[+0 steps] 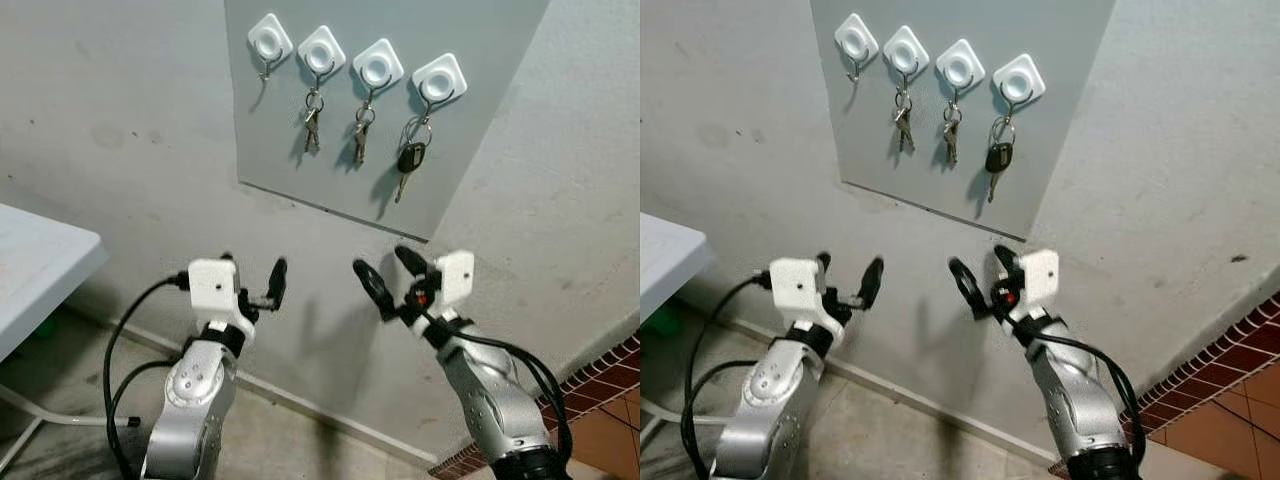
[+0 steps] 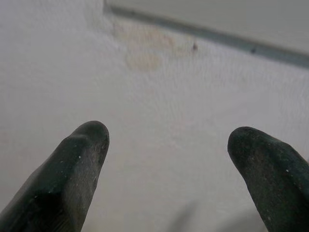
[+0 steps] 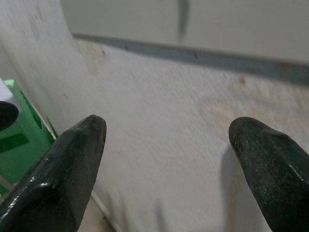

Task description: Hang keys on a hook

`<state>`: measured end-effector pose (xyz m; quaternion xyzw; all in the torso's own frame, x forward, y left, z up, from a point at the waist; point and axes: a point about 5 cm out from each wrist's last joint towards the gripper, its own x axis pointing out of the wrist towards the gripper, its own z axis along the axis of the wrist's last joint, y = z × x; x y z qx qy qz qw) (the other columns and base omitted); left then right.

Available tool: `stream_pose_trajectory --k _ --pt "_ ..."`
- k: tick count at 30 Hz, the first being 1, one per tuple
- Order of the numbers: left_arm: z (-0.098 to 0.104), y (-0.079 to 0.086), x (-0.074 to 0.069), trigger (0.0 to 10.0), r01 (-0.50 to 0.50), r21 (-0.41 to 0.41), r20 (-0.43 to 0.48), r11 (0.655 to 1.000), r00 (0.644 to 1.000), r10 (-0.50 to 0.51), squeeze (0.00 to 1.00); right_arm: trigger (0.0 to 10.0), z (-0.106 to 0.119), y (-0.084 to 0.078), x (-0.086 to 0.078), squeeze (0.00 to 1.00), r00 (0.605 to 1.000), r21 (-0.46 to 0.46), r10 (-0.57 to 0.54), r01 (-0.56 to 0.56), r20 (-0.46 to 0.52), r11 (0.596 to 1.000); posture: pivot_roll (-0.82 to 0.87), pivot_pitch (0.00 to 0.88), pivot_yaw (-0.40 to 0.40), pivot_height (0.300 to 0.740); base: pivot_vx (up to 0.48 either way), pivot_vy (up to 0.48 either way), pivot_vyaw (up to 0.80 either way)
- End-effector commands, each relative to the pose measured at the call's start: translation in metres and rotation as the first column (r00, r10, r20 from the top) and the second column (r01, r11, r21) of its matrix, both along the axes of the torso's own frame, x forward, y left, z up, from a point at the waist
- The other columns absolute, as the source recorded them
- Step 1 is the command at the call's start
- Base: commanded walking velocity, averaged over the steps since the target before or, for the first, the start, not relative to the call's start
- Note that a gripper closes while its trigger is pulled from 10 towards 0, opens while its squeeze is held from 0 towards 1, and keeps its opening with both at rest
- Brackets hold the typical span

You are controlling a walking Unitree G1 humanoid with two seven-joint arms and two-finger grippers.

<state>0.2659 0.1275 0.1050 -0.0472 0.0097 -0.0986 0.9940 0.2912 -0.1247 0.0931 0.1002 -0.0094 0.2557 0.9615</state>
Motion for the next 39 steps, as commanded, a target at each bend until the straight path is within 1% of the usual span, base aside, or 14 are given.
stream_pose_trajectory --k 1,5,7,10,15,17,18,20,22,23,26,29,34,39 --pt "-0.007 0.003 0.001 10.0 -0.006 0.033 -0.015 0.999 1.000 0.007 0.00 10.0 -0.002 -0.006 0.000 0.00 1.000 -0.025 -0.019 0.019 0.011 0.999 0.04 0.042 -0.079 0.740 0.000 0.000 0.00" --pt "-0.010 0.005 0.002 10.0 -0.013 0.029 -0.017 0.999 1.000 0.014 0.00 10.0 -0.003 -0.008 0.000 0.00 0.999 -0.021 -0.033 0.033 0.009 0.999 0.03 0.040 -0.071 0.740 0.000 0.000 0.00" --pt "-0.030 0.013 0.003 10.0 -0.051 0.044 -0.062 0.998 0.997 0.053 0.00 10.0 -0.027 -0.024 -0.003 0.00 0.991 -0.062 -0.116 0.112 -0.068 0.992 0.03 0.037 -0.067 0.740 0.000 0.000 0.00" --pt "-0.041 0.018 0.004 10.0 -0.081 0.040 -0.094 0.996 0.992 0.084 0.00 10.0 -0.041 -0.031 -0.006 0.00 0.982 -0.086 -0.151 0.142 -0.112 0.986 0.03 0.031 -0.064 0.740 0.000 0.000 0.00" --pt "-0.094 0.038 -0.001 10.0 -0.154 0.157 -0.255 0.976 0.948 0.191 0.00 10.0 -0.092 -0.054 -0.026 0.00 0.916 -0.234 -0.271 0.205 -0.296 0.950 0.01 0.011 -0.043 0.740 0.000 0.000 0.00" --pt "-0.096 0.039 -0.002 10.0 -0.156 0.168 -0.260 0.973 0.945 0.196 0.00 10.0 -0.094 -0.055 -0.027 0.00 0.910 -0.236 -0.279 0.211 -0.307 0.949 0.01 0.009 -0.043 0.740 0.000 0.000 0.00" --pt "-0.118 0.044 -0.010 10.0 -0.162 0.171 -0.370 0.972 0.904 0.216 0.00 10.0 -0.110 -0.062 -0.036 0.00 0.868 -0.306 -0.326 0.216 -0.374 0.927 0.01 0.006 -0.038 0.740 0.000 0.000 0.00" --pt "-0.125 0.044 -0.013 10.0 -0.143 0.192 -0.404 0.971 0.890 0.211 0.00 10.0 -0.115 -0.064 -0.040 0.00 0.853 -0.329 -0.340 0.214 -0.396 0.920 0.01 0.001 -0.035 0.740 0.000 0.000 0.00" --pt "-0.145 0.043 -0.028 10.0 -0.074 0.205 -0.518 0.976 0.838 0.173 0.00 10.0 -0.129 -0.066 -0.052 0.00 0.812 -0.389 -0.366 0.188 -0.454 0.902 0.01 0.000 -0.026 0.740 0.000 0.000 0.00" --pt "-0.145 0.043 -0.028 10.0 -0.074 0.205 -0.518 0.976 0.838 0.173 0.00 10.0 -0.129 -0.066 -0.052 0.00 0.812 -0.389 -0.366 0.188 -0.454 0.902 0.01 0.000 -0.026 0.740 0.000 0.000 0.00" --pt "-0.166 0.046 -0.049 10.0 -0.055 0.228 -0.637 0.972 0.746 0.191 0.00 10.0 -0.144 -0.064 -0.066 0.00 0.770 -0.428 -0.376 0.149 -0.516 0.891 -0.01 0.000 -0.013 0.740 0.000 0.000 0.00" --pt "-0.177 0.044 -0.063 10.0 -0.030 0.232 -0.693 0.972 0.696 0.187 0.00 10.0 -0.155 -0.066 -0.080 0.00 0.720 -0.468 -0.400 0.118 -0.567 0.876 -0.03 0.000 0.000 0.740 0.000 0.000 0.00" --pt "-0.185 0.034 -0.076 10.0 -0.003 0.207 -0.727 0.978 0.669 0.155 0.00 10.0 -0.170 -0.074 -0.105 0.00 0.639 -0.526 -0.449 0.082 -0.625 0.847 -0.04 0.000 0.012 0.740 0.000 0.000 0.00" --pt "-0.188 0.033 -0.081 10.0 -0.010 0.206 -0.737 0.979 0.656 0.162 0.00 10.0 -0.177 -0.079 -0.119 0.00 0.593 -0.534 -0.470 0.078 -0.654 0.842 -0.04 0.000 0.015 0.740 0.000 0.000 0.00"
